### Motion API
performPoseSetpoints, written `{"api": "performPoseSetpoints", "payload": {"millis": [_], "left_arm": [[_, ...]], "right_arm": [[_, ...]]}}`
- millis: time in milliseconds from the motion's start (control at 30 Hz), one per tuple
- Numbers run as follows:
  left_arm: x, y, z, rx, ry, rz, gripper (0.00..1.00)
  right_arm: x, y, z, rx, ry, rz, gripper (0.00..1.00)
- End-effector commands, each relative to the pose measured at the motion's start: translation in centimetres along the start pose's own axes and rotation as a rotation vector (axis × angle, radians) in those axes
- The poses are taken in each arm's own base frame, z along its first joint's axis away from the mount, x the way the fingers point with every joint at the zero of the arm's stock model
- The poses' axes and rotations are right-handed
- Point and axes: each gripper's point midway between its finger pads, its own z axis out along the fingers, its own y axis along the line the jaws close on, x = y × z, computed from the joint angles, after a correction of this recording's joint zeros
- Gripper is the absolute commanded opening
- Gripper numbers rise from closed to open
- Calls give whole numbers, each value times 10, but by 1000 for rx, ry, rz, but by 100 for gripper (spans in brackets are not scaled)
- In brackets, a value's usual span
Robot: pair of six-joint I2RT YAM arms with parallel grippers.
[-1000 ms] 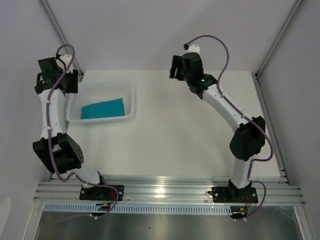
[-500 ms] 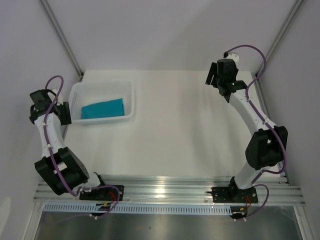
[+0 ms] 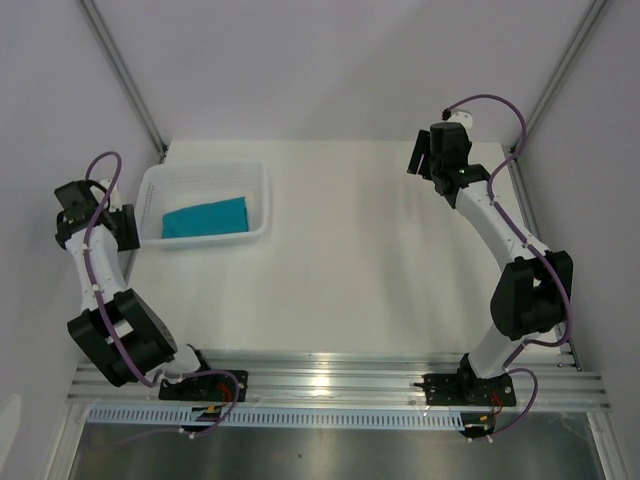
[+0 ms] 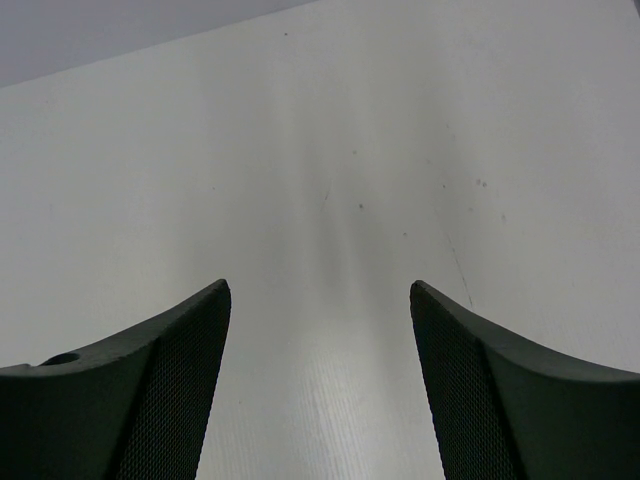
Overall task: Roll the t-shirts
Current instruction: Place the rolled tshirt into the container
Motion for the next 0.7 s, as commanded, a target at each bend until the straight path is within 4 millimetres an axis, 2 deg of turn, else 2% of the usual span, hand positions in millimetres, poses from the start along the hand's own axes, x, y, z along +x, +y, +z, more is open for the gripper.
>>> {"api": "performPoseSetpoints", "payload": {"millis": [0,367,433,500,600,667], "left_arm": [[-24,7,-4,3,-63,8,68],[-22,7,2,8,-39,19,68],[-23,6,2,14,-43,16,68],[-23,5,2,19,-41,13,68],[-21,1,2,34,-37,19,68],[-22,-2,0,42,-40,23,68]], "right_arm": [[-18,3,-4,-11,-66,13,75],[-17,-2,-3,5,-88,-1,76],[-22,-9,-1,60,-116,45,78],[-25,-9,1,94,-141,56,83],[-24,-6,2,117,-158,27,80],[-24,0,1,129,-165,-8,82]]}}
